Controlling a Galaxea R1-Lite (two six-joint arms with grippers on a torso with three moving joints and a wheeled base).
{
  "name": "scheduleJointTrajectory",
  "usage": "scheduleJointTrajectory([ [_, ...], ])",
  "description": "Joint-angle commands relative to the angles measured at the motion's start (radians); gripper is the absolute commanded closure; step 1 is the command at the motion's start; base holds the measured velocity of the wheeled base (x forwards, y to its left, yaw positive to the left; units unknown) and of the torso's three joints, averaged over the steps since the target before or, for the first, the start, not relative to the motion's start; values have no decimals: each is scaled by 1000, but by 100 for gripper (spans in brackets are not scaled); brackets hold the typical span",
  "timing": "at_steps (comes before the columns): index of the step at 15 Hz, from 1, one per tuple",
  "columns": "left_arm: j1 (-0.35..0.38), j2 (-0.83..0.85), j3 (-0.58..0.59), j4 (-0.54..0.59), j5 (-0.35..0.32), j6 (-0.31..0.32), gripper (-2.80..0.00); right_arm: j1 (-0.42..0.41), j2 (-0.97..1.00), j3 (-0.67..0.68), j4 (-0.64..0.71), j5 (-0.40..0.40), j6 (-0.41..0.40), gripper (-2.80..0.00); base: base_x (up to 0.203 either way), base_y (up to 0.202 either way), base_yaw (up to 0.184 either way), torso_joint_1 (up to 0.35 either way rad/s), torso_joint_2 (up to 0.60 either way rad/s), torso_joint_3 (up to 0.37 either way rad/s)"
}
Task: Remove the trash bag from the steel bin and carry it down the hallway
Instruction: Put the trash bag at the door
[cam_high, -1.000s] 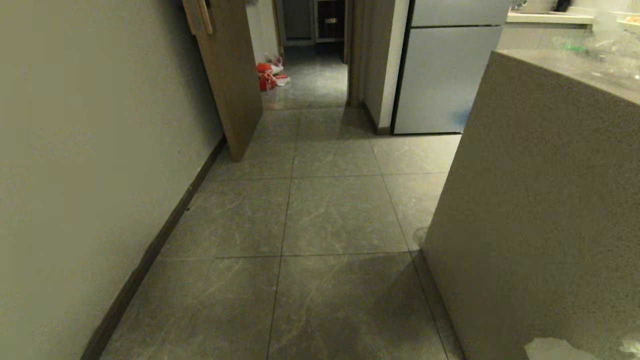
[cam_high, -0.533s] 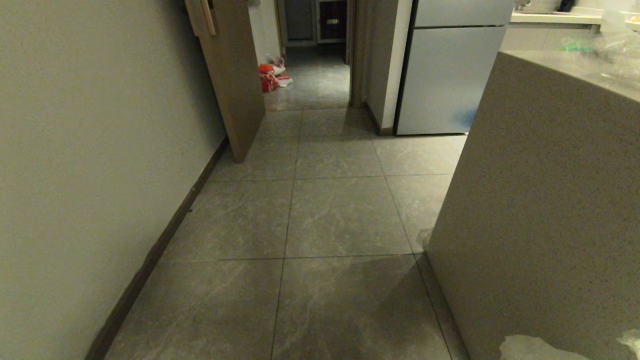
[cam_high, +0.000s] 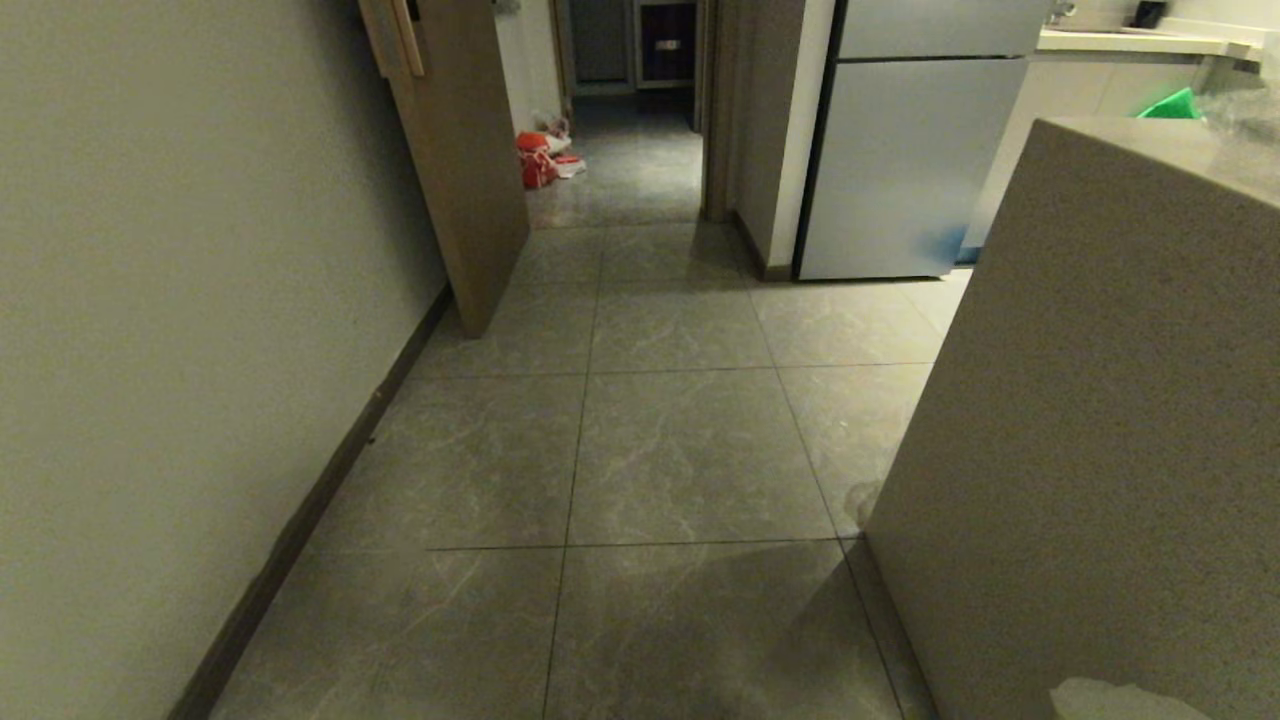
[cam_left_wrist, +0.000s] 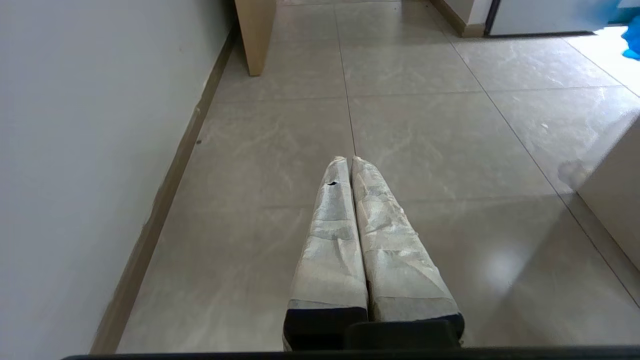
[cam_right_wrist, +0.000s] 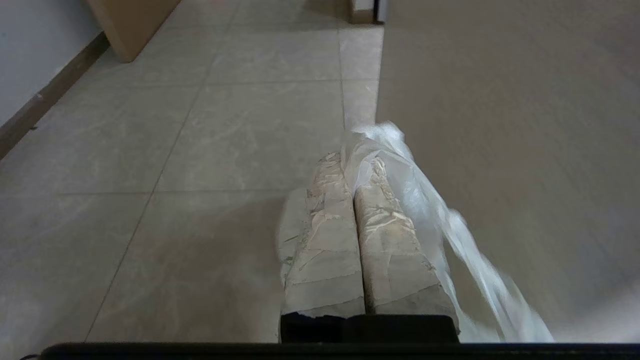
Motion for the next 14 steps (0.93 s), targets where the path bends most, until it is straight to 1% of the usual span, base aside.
scheduleJointTrajectory([
  [1, 0, 1, 0, 0, 0, -1, 0, 0, 1, 0, 0, 0, 0, 0, 199, 0, 1, 2, 7, 2],
  [14, 0, 1, 0, 0, 0, -1, 0, 0, 1, 0, 0, 0, 0, 0, 192, 0, 0, 2, 2, 2],
])
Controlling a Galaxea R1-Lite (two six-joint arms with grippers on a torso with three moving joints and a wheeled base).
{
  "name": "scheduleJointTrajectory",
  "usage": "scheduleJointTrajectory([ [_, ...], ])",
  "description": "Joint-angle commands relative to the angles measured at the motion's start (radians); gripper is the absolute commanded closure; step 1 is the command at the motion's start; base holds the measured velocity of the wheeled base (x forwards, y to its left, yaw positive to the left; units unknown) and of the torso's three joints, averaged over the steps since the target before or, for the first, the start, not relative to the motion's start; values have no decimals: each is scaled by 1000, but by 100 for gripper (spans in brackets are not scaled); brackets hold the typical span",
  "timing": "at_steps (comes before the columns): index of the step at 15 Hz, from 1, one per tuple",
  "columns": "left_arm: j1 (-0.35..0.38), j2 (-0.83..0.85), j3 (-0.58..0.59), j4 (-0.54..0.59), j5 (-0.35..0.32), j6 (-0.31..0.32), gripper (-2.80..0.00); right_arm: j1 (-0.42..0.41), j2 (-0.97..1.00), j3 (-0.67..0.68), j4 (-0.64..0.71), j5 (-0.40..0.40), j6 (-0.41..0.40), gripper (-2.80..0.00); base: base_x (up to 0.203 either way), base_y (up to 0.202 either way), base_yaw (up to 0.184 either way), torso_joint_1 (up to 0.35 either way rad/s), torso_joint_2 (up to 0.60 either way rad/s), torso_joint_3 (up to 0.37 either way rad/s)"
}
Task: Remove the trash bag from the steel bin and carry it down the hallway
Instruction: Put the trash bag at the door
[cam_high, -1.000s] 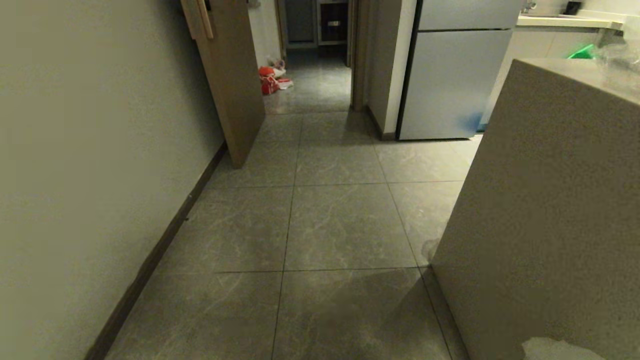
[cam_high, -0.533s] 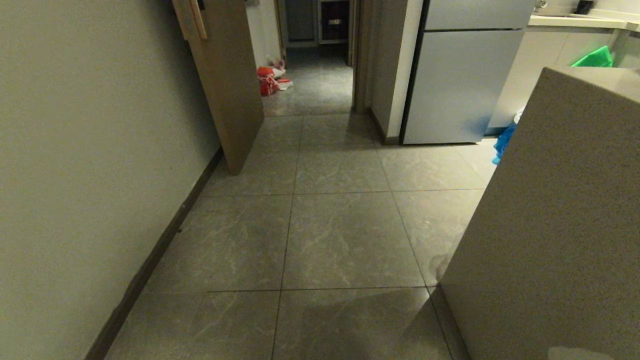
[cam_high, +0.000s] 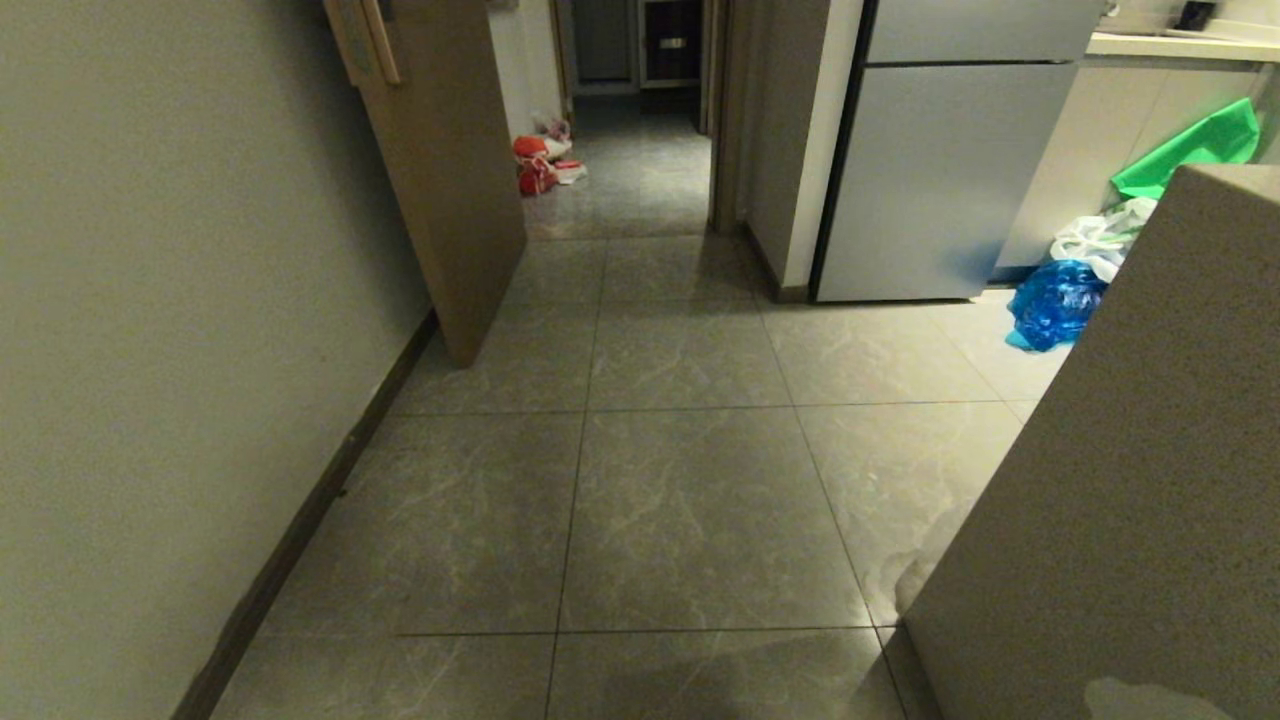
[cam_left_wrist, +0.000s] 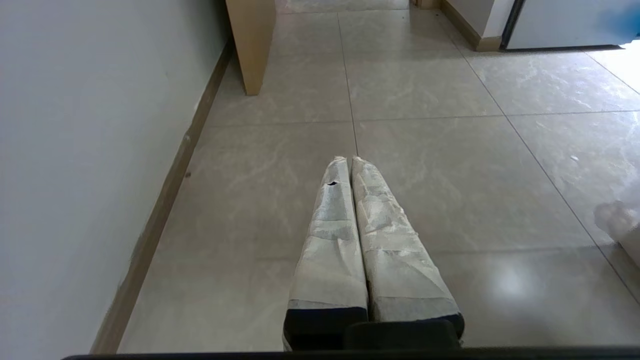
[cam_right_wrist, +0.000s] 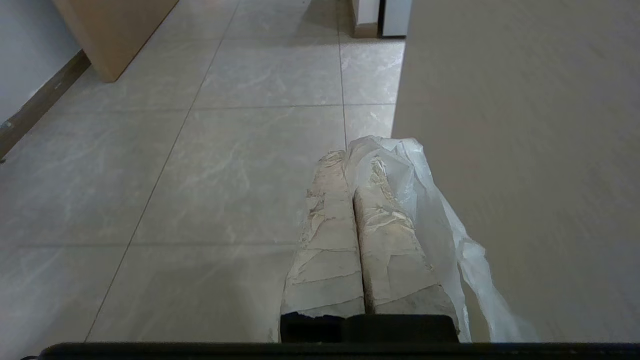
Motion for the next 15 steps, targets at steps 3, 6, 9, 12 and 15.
scheduleJointTrajectory([
  [3, 0, 1, 0, 0, 0, 0, 0, 0, 1, 0, -1, 0, 0, 0, 192, 0, 3, 2, -1, 4],
  [6, 0, 1, 0, 0, 0, 1, 0, 0, 1, 0, 0, 0, 0, 0, 190, 0, 0, 5, 4, 2],
  [9, 0, 1, 0, -2, 0, 2, 0, 0, 2, 0, 0, 0, 0, 0, 194, 0, 1, 3, 5, 1],
  [12, 0, 1, 0, -2, 0, 2, 0, 0, 2, 0, 0, 0, 0, 0, 192, 0, -1, 1, 2, 2],
  [15, 0, 0, 0, -2, 0, 3, 0, 0, 1, 0, 0, 0, 0, 0, 191, 0, 0, 3, 0, 2],
])
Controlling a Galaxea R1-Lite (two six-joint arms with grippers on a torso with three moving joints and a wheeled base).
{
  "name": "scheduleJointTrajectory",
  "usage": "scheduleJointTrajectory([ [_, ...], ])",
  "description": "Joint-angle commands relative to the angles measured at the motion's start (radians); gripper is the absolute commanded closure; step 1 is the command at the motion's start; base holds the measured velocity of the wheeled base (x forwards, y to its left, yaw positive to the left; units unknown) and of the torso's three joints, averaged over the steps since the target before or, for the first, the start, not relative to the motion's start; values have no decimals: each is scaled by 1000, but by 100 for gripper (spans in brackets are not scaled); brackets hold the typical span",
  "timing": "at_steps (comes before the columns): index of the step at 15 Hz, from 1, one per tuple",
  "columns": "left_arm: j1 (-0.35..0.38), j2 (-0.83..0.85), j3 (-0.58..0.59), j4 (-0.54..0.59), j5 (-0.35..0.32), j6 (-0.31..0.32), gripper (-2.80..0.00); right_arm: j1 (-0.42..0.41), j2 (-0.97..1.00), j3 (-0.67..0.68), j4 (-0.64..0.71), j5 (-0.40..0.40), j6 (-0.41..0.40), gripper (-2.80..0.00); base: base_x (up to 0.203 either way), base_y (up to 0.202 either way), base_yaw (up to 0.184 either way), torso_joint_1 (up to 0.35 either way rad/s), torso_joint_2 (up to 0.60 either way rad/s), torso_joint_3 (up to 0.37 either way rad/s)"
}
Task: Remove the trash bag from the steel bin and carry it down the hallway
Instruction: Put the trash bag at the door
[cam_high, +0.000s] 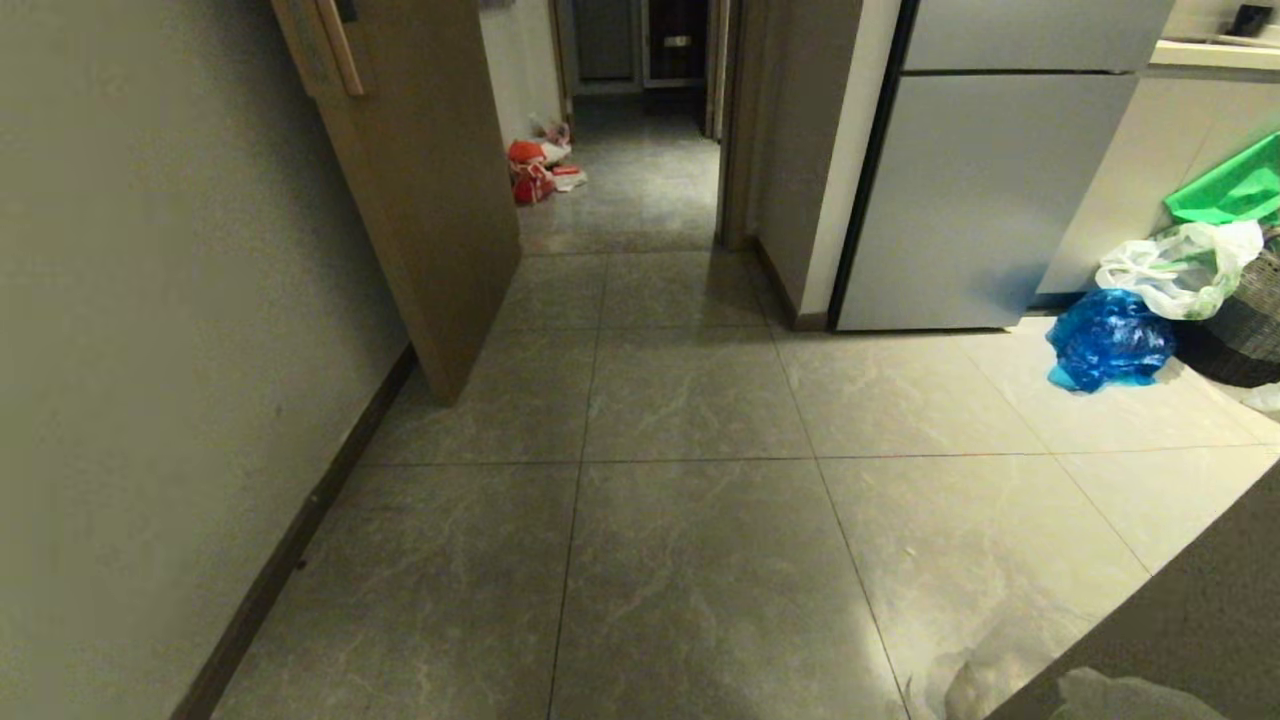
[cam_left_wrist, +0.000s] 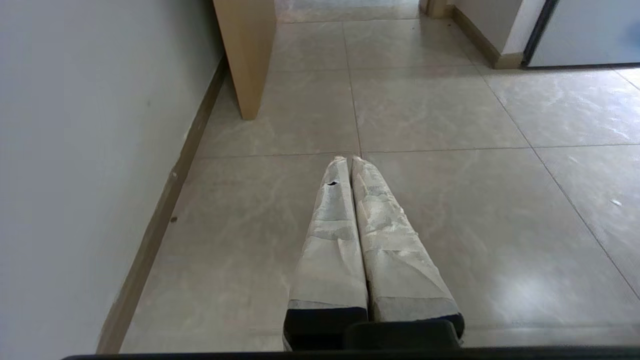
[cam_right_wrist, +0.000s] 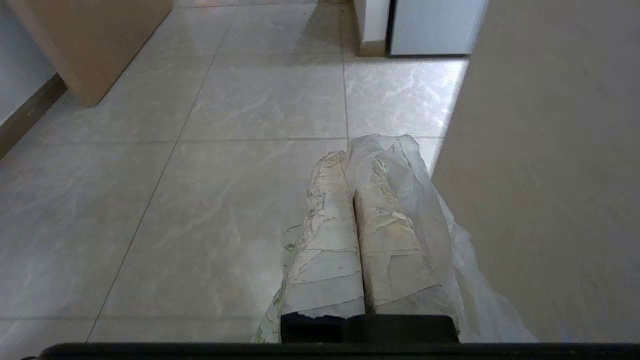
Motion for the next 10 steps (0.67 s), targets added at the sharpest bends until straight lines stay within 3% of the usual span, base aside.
scheduleJointTrajectory([
  [1, 0, 0, 0, 0, 0, 1, 0, 0, 1, 0, -1, 0, 0, 0, 190, 0, 1, -2, 2, 2],
  [10, 0, 0, 0, 0, 0, -2, 0, 0, 1, 0, 0, 0, 0, 0, 189, 0, 0, 1, 2, 3],
])
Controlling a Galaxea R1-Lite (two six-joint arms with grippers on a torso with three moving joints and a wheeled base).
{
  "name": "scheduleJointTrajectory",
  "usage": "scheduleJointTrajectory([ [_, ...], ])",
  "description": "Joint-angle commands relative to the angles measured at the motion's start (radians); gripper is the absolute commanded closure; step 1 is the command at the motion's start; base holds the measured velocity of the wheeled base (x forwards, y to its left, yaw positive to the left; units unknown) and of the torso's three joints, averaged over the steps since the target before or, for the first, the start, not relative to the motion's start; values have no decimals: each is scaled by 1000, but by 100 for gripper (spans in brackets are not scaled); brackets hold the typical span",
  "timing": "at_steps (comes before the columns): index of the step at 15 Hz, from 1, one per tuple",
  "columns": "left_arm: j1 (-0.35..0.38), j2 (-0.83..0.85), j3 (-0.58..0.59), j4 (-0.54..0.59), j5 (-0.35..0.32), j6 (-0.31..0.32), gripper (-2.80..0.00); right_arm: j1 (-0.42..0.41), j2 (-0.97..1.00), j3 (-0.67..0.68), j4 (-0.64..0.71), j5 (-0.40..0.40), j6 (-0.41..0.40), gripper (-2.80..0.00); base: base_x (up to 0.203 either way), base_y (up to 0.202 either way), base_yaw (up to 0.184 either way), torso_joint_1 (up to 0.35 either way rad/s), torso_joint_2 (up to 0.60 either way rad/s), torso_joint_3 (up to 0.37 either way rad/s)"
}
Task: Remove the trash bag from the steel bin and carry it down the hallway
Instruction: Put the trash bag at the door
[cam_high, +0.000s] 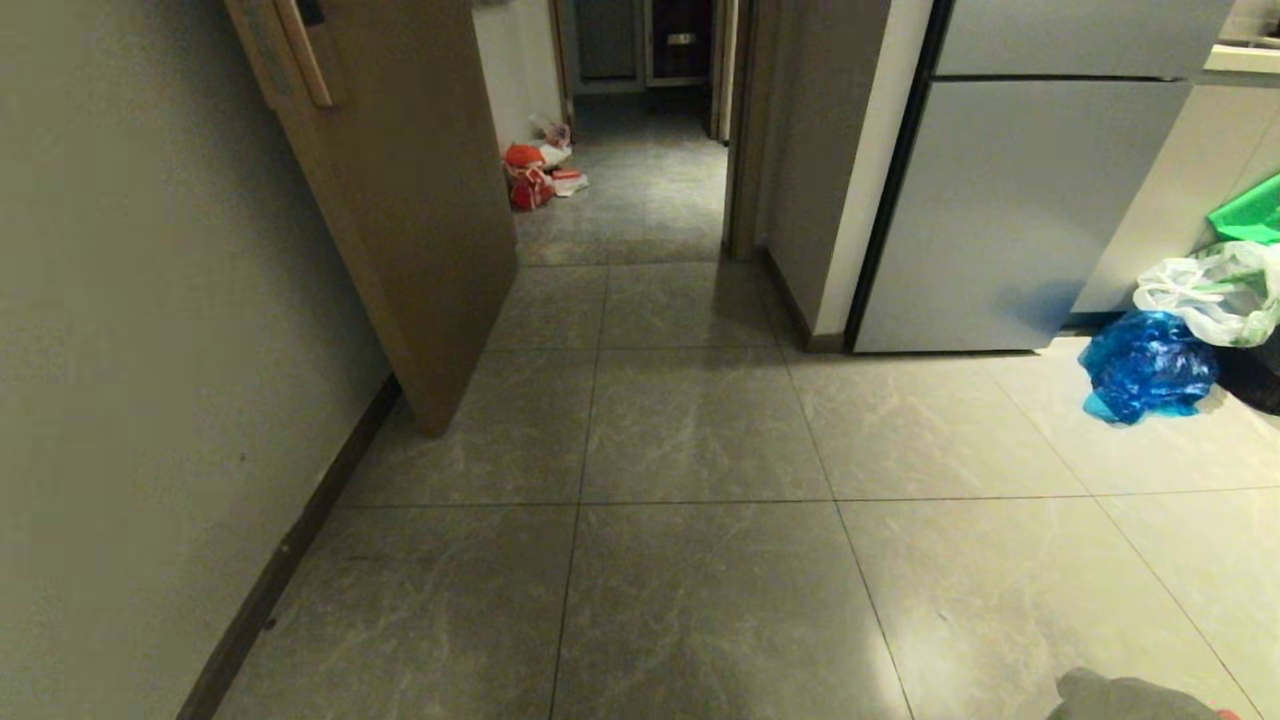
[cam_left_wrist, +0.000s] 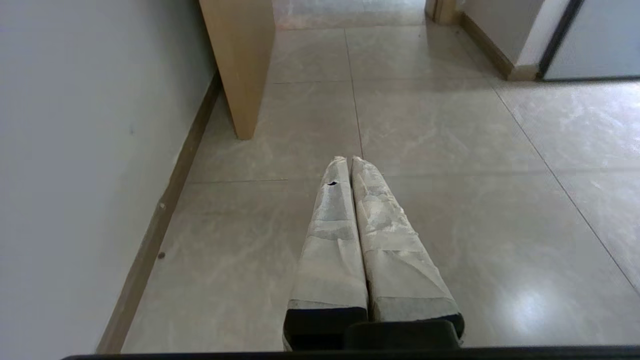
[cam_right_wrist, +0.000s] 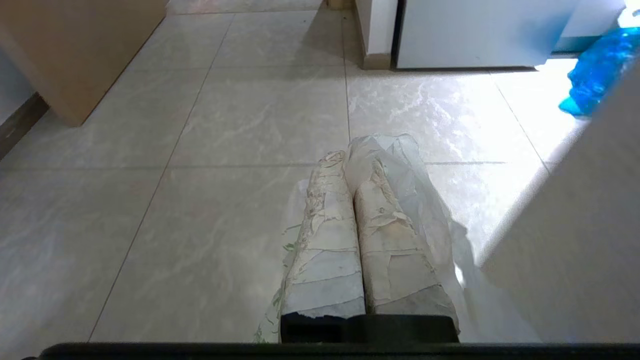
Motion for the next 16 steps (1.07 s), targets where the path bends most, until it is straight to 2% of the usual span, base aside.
scheduleJointTrajectory([
  [1, 0, 0, 0, 0, 0, 0, 0, 0, 1, 0, 0, 0, 0, 0, 192, 0, 0, 2, 2, 4],
  [16, 0, 1, 0, 0, 0, -3, 0, 0, 1, 0, -1, 0, 0, 0, 192, 0, 1, 4, 1, 4],
])
